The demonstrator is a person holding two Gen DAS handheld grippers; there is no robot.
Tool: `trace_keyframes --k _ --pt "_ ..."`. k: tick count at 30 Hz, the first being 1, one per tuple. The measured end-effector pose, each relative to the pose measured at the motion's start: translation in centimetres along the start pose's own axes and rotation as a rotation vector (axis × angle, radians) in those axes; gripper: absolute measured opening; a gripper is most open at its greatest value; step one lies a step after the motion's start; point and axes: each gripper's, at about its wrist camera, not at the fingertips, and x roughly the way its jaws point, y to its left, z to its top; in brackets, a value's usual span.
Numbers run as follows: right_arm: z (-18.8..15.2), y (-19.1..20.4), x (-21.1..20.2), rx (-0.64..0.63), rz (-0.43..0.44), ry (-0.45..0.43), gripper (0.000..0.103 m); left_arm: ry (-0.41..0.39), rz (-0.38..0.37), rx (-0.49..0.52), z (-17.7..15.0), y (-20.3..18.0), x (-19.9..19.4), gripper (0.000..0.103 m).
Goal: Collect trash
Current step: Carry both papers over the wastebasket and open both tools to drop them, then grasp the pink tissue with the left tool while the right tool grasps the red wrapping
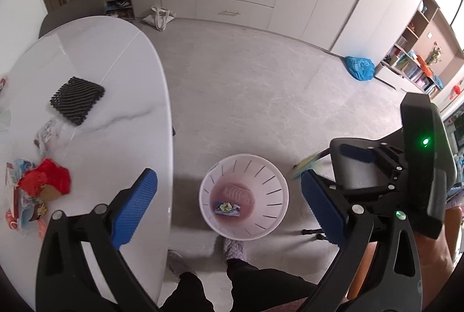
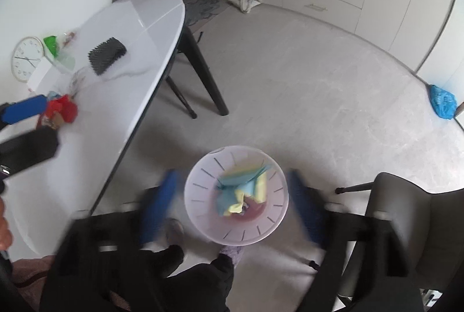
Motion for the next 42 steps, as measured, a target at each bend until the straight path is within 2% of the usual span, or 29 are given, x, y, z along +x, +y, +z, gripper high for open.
trace_keyframes --k 1,5,15,19,33,37,42 --pt "0.1 0.2 0.0 0.000 -0.022 -0.006 0.096 0.000 0.000 -0.005 0.0 0.4 -0.1 0.095" --pt "0.4 0.7 0.0 0.013 -0.057 -0.013 0.100 -0.005 0.002 -0.042 -0.3 1.8 -0.7 0.095" --pt "1.5 2.9 -0.9 -0.004 -0.055 -0.036 0.100 -0.009 0.008 -0.114 -1.1 4.7 -1.3 0.095" --pt "2.1 4.8 -1.0 -0.026 -0.035 -0.045 0.100 -0.027 0.037 -0.146 -1.8 6.3 -2.2 0.095" --pt "4.6 16.1 0.1 -0.177 0.109 -0.048 0.100 -0.076 0.221 -0.385 -8.3 19.2 -6.1 0.095" --pt "5.2 19.5 0.4 -0.209 0.150 -0.043 0.100 -0.055 0.263 -0.454 -11.1 23.8 -5.2 0.095" --pt "5.9 23.6 1.3 -0.236 0.188 -0.027 0.100 -0.020 0.293 -0.482 -13.9 28.2 -2.9 0.095"
